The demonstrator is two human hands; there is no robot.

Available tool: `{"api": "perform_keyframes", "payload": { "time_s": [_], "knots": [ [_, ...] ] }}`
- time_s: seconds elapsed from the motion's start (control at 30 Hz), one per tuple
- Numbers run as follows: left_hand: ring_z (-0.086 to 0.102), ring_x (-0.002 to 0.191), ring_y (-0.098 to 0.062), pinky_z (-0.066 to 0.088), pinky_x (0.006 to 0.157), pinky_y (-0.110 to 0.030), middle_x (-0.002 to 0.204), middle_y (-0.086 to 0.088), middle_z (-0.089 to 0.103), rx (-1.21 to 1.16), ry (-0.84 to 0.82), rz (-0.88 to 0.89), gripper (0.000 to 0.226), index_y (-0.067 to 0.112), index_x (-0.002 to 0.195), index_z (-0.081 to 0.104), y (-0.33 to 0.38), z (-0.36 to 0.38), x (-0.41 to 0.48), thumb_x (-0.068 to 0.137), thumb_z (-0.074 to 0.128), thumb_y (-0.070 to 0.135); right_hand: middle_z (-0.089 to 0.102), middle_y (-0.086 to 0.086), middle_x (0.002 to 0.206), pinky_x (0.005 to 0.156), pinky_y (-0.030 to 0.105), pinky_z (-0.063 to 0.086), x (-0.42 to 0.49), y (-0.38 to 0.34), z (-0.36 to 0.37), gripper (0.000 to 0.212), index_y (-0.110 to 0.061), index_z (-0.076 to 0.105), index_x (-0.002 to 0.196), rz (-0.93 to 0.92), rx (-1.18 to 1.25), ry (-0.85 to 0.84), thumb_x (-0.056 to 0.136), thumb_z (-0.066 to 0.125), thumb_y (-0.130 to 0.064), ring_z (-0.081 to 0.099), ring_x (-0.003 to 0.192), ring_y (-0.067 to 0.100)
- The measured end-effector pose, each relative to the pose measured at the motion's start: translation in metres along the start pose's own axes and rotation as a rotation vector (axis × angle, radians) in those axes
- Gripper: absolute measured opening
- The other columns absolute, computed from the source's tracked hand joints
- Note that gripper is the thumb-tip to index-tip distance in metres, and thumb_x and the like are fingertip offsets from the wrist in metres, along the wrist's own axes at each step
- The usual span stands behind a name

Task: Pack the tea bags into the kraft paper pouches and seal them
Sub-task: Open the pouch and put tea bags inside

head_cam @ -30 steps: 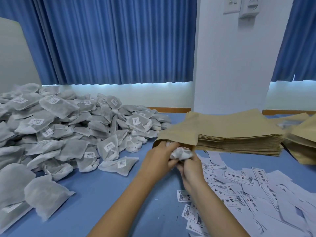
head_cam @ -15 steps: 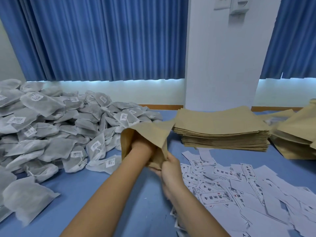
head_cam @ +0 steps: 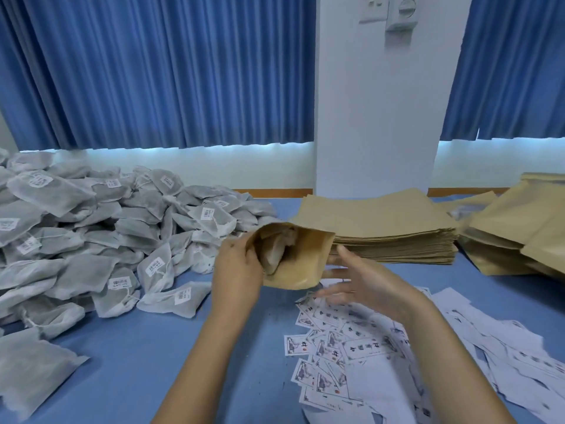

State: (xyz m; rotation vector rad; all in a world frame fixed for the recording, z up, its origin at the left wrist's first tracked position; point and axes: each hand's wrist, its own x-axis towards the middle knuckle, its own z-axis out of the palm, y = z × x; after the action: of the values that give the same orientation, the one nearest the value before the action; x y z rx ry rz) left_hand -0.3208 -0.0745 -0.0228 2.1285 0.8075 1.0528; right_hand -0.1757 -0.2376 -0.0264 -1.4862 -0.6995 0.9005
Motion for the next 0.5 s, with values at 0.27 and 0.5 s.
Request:
{"api": "perform_keyframes", "payload": {
  "time_s": [0.27, 0.5],
  "knots": [
    [0.057, 0.106, 0.001, 0.048, 0.091, -0.022, 0.109, 0.006, 0.067, -0.27, 0.232, 0.291, 0.037, 0.009, 0.111, 0.07, 0.001, 0.028, -0.031, 0.082, 0.059, -0.01, 0.063, 0.009, 0.115, 0.081, 0.029, 0.048, 0.015, 0.059, -0.045, 0.03, -0.011, 0.064, 0.113, 0.212, -1.252, 0.606, 0.091, 0.047, 0.0, 0.061, 0.101, 0.026],
    [0.055, 0.103, 0.009, 0.048, 0.078, -0.023, 0.106, 0.013, 0.065, -0.249, 0.218, 0.307, 0.037, 0.012, 0.11, 0.07, -0.008, 0.031, -0.036, 0.081, 0.061, -0.009, 0.061, 0.022, 0.117, 0.062, 0.026, 0.045, 0.007, 0.043, -0.049, 0.033, 0.006, 0.064, 0.114, 0.079, -0.609, 0.796, 0.082, 0.06, 0.014, 0.061, 0.084, 0.027]
  ]
}}
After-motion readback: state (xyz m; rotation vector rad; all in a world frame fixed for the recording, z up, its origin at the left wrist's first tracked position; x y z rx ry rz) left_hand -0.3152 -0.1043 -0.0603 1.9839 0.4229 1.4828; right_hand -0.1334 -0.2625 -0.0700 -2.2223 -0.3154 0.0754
